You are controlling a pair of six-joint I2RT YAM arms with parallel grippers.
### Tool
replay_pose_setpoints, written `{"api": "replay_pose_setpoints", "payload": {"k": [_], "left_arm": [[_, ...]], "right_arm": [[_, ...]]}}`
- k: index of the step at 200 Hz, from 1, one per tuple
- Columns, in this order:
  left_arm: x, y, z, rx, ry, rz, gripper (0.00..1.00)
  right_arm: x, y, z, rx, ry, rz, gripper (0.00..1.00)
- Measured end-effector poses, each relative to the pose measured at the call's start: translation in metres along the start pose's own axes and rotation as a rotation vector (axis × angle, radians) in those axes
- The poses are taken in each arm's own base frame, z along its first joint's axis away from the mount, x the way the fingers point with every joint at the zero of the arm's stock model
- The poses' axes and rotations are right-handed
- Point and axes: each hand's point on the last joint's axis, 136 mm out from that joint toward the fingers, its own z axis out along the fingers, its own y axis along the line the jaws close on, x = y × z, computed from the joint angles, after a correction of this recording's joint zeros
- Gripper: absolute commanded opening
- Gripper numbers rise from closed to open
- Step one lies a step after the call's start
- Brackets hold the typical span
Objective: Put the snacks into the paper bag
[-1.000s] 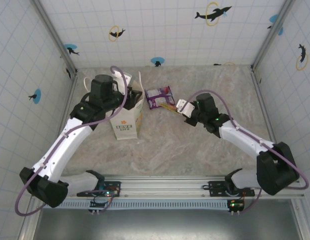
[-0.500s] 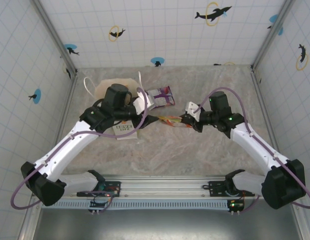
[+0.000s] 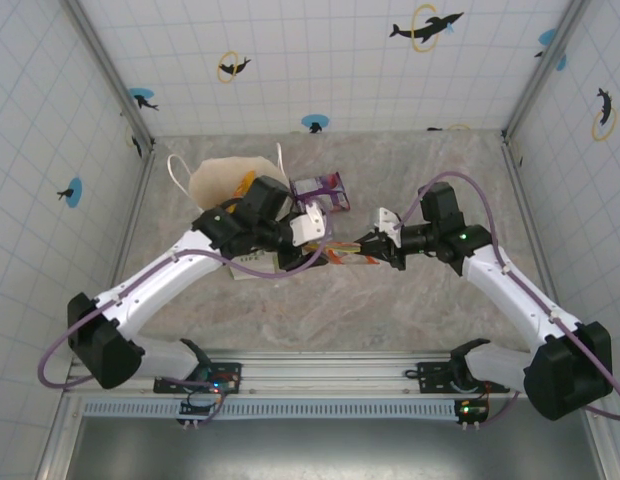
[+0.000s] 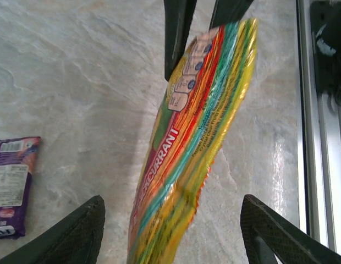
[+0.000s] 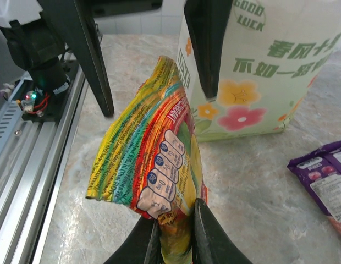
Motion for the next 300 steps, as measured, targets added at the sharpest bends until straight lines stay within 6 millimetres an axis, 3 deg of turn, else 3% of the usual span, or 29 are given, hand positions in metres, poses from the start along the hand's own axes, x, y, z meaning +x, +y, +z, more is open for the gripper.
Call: {"api": "replay_pose_setpoints", "payload": {"k": [55,113,134,148,160,199,248,300], "left_arm": [[-0.002,-0.008,0.014,0.016,0.050,0.051,0.56],[-0.004,-0.007,0.017,0.011,0.057,0.080,0.20],[-0.004,-0.007,0.017,0.009,0.058,0.082,0.15],[-0.005,-0.005,0.017,0.001,0.057,0.083,0.13],[-0.005,-0.003,0.017,-0.010,0.057,0.082,0.11],[-0.011,0.011,0.013,-0.093,0.047,0.046,0.08],[-0.039,0.040,-0.019,-0.293,-0.042,-0.048,0.06],[-0.083,0.084,-0.090,-0.609,-0.209,-0.227,0.07]], "right_arm": [[-0.008,0.004,-0.001,-0.028,-0.030,-0.009,0.00],[-0.010,0.007,-0.001,-0.047,-0.044,-0.009,0.00],[-0.010,0.006,-0.001,-0.047,-0.044,-0.013,0.00],[-0.010,0.006,-0.001,-0.044,-0.043,-0.014,0.14],[-0.010,0.004,-0.001,-0.033,-0.040,-0.018,0.33],[-0.006,-0.009,-0.015,0.117,-0.076,-0.017,0.50],[0.004,-0.037,-0.047,0.399,-0.207,0.095,0.54],[-0.003,-0.054,-0.058,0.498,-0.272,0.161,0.53]]}}
